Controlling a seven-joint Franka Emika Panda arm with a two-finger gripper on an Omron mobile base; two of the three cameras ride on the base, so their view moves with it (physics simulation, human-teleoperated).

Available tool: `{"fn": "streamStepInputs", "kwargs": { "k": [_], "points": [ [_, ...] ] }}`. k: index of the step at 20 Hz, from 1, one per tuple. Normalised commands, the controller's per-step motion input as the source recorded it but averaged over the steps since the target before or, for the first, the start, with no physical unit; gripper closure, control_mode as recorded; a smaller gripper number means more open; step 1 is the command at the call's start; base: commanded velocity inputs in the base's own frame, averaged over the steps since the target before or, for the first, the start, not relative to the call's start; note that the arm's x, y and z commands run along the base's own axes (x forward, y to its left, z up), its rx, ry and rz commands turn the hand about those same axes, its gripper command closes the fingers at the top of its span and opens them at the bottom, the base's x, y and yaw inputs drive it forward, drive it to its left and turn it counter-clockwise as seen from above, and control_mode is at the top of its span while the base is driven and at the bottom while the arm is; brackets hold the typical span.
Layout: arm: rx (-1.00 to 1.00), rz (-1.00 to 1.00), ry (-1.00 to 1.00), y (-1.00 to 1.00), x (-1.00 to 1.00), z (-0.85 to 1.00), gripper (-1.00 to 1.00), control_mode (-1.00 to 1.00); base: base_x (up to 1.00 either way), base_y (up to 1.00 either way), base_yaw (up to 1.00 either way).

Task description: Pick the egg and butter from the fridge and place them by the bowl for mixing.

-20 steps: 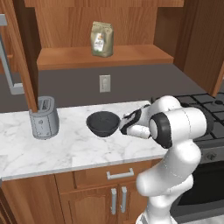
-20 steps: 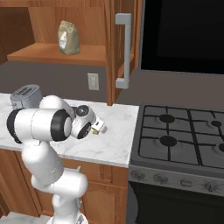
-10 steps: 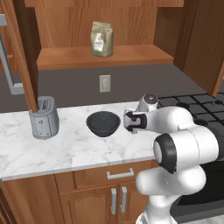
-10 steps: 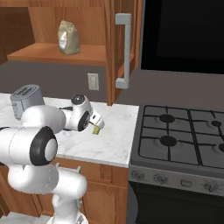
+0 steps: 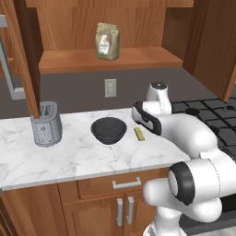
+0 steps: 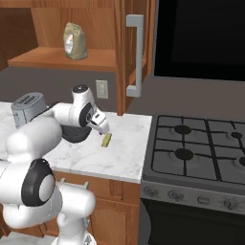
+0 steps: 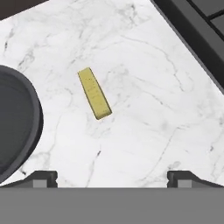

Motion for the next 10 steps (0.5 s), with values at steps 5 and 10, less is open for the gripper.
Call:
{"fn": "streamStepInputs", "kwargs": {
  "k": [5, 10],
  "points": [
    [0.0, 0.0, 0.0, 0.19, -0.63, 0.24, -1.0, -1.0, 0.0, 0.0, 0.0],
    [0.0, 0.0, 0.0, 0.16, -0.61, 0.17, -1.0, -1.0, 0.0, 0.0, 0.0]
  ]
}}
